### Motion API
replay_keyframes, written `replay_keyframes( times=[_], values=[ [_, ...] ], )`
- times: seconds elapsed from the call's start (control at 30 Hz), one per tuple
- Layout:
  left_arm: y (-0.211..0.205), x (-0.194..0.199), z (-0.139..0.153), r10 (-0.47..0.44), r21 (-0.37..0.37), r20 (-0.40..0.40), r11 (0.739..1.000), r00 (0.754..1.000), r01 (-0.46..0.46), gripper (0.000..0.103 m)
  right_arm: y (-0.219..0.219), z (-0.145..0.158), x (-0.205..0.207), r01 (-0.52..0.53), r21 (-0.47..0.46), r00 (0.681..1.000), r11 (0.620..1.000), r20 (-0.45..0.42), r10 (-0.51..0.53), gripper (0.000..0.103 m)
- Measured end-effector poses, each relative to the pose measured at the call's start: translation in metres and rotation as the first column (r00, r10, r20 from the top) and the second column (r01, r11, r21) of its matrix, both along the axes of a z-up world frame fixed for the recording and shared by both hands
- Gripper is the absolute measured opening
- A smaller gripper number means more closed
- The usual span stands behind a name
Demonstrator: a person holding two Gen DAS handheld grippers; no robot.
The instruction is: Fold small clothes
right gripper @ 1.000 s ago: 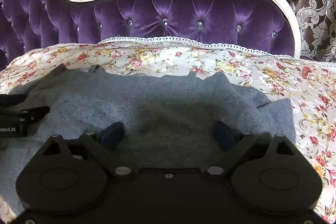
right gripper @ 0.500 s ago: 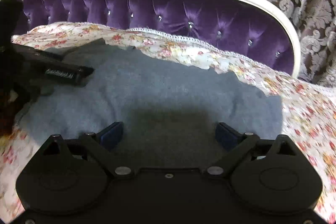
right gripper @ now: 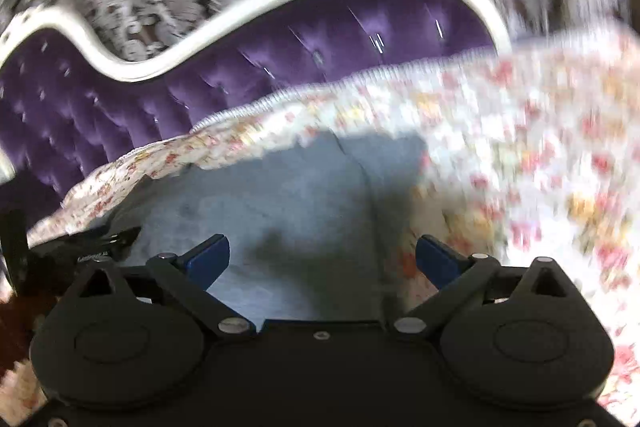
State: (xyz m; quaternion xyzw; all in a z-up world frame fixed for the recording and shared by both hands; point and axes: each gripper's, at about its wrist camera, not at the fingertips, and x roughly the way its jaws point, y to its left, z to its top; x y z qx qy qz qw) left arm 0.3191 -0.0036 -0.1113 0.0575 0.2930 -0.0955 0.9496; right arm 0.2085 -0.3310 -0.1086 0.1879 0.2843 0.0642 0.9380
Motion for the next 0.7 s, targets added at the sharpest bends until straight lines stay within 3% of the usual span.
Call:
replay_keyframes(
  times=[0.07,0.13,0.27,0.37,0.43,0.57,0.67,0.7],
  values=[
    [-0.001,0.0,0.0,-0.002,0.007,-0.004,1.0,1.0,0.002,0.085,-0.01,-0.013,0.013,-0.021,0.085,0.999,0.996,-0.044,0.025,0.1],
    [-0.001,0.003,0.004,-0.007,0.006,-0.037,1.0,0.999,0.007,0.084,-0.013,-0.019,0.015,-0.044,0.125,0.999,0.991,-0.02,0.047,0.103],
    [-0.006,0.017,0.028,-0.006,-0.011,-0.186,1.0,0.983,0.004,0.083,-0.012,-0.023,0.031,-0.092,0.205,0.995,0.974,-0.017,0.098,0.103],
    [-0.016,0.022,0.047,-0.036,-0.092,-0.231,0.996,0.972,0.015,0.083,-0.016,-0.026,0.035,-0.099,0.216,0.994,0.971,-0.011,0.104,0.103],
    [-0.028,0.025,0.053,-0.048,-0.106,-0.234,0.994,0.971,0.024,0.083,-0.014,-0.027,0.032,-0.112,0.195,0.993,0.974,0.004,0.114,0.103],
    [-0.061,0.034,0.043,-0.069,-0.056,-0.258,0.997,0.964,0.056,0.083,-0.012,-0.029,0.023,-0.146,0.119,0.989,0.982,0.033,0.143,0.103],
    [-0.08,0.042,0.018,-0.03,0.009,-0.297,0.999,0.955,0.035,0.087,-0.014,-0.028,0.022,-0.15,0.123,0.989,0.981,0.032,0.147,0.103],
    [-0.083,0.04,0.013,-0.024,0.026,-0.264,0.999,0.964,0.032,0.089,-0.016,-0.028,0.023,-0.151,0.132,0.988,0.98,0.032,0.149,0.103]
  ],
)
